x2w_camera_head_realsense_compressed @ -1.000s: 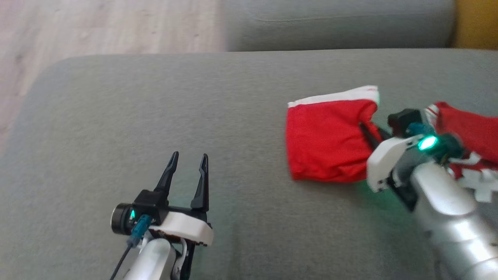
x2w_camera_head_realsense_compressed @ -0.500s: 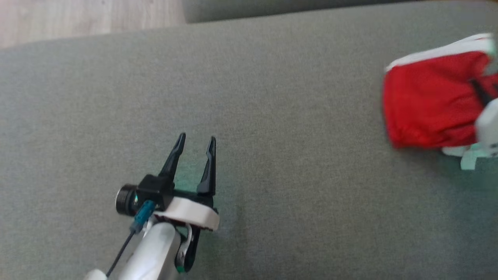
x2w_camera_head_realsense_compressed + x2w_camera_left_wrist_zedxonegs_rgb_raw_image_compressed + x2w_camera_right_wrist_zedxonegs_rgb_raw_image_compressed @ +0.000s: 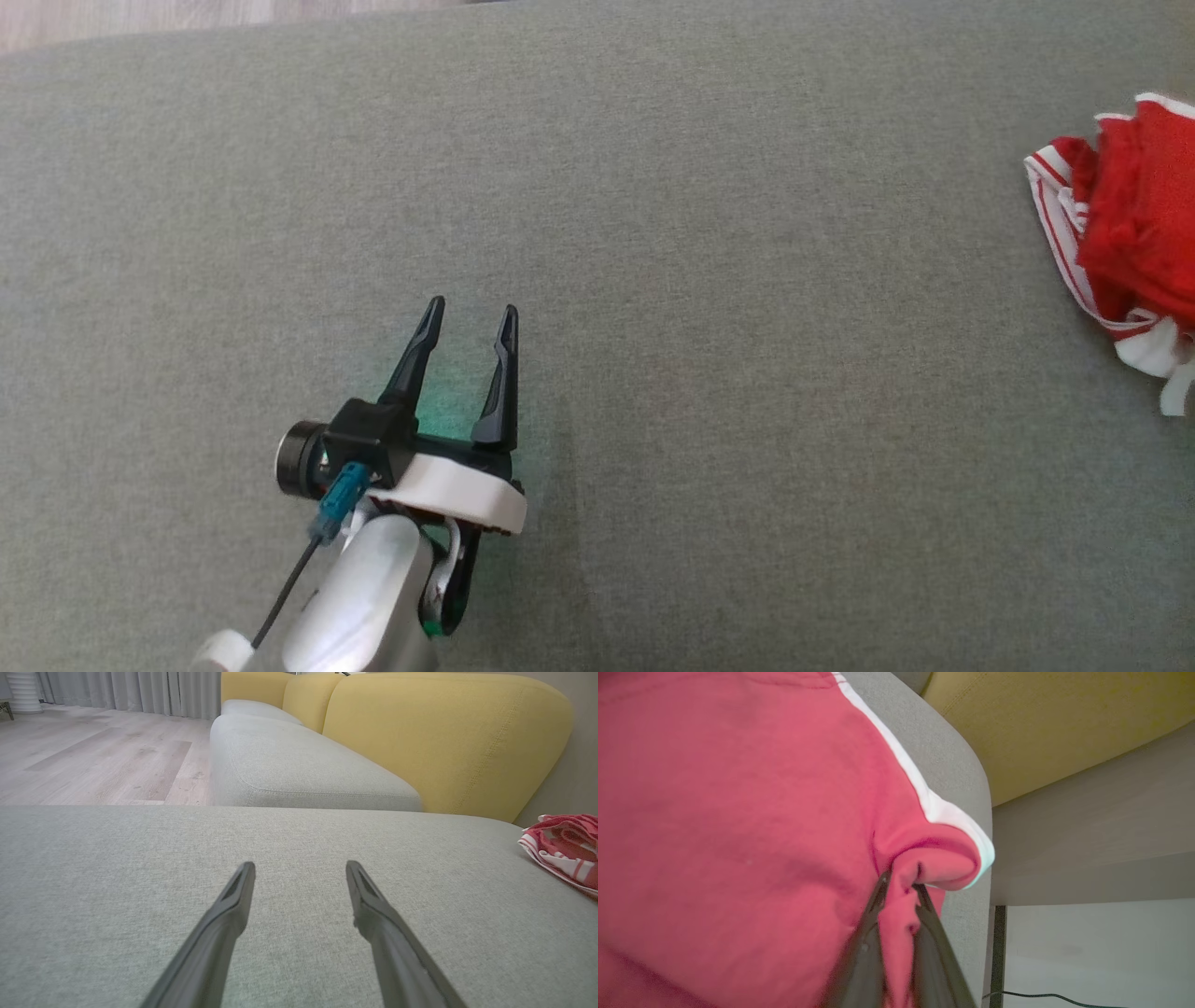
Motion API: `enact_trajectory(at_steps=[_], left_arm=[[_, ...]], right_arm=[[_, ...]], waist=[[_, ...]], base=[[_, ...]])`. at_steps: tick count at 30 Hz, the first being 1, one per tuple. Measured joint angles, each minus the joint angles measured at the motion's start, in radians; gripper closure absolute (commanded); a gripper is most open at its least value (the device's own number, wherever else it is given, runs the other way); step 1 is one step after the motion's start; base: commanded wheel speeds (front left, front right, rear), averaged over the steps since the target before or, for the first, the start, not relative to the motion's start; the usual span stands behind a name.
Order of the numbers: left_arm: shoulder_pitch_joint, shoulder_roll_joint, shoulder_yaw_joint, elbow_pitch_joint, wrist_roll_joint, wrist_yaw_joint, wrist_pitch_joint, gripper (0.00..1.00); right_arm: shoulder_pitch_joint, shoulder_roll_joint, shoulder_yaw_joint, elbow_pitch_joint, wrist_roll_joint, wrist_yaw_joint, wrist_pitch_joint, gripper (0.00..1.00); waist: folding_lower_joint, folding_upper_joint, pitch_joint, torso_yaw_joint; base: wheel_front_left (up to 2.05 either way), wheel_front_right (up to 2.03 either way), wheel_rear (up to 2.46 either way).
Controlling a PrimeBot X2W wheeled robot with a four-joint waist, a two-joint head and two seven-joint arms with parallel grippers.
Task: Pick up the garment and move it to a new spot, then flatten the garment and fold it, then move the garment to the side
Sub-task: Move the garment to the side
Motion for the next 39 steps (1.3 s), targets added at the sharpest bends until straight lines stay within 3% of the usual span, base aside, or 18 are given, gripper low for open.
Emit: enact_trajectory(at_steps=[15, 16, 17, 25, 28, 39], left_arm=[[0.0, 0.0, 0.002, -0.001, -0.007, 0.0, 0.0, 0.0], [0.0, 0.0, 0.003, -0.001, -0.007, 0.0, 0.0, 0.0], [0.0, 0.0, 0.004, 0.0, -0.007, 0.0, 0.0, 0.0], [0.0, 0.0, 0.018, 0.005, -0.006, 0.0, 0.0, 0.0], [0.003, -0.001, 0.035, 0.004, -0.006, 0.0, 0.0, 0.0], [0.092, 0.0, 0.105, -0.043, 0.017, 0.0, 0.0, 0.0]], right_arm=[[0.019, -0.001, -0.09, -0.007, -0.061, 0.0, 0.025, 1.0], [0.019, 0.005, -0.107, -0.009, -0.069, 0.0, 0.024, 0.38], [0.02, 0.012, -0.124, -0.009, -0.077, 0.0, 0.025, 0.0], [0.038, 0.094, -0.274, -0.079, -0.18, 0.0, 0.015, 0.0], [0.038, 0.156, -0.336, -0.142, -0.206, 0.0, -0.023, 0.0], [0.111, 0.574, -0.43, -0.402, -0.142, 0.0, -0.276, 0.0]], waist=[[0.0, 0.0, 0.016, 0.025], [-0.0001, 0.0, 0.016, 0.026], [-0.0001, 0.0, 0.014, 0.026], [-0.0001, 0.0, -0.037, 0.022], [-0.0002, 0.0, -0.069, 0.021], [-0.0003, 0.0, -0.203, 0.042]], base=[[0.0, 0.0, 0.0], [0.0, 0.0, 0.0], [0.0, 0.0, 0.0], [0.0, 0.0, 0.0], [0.0, 0.0, 0.0], [0.0, 0.0, 0.0]])
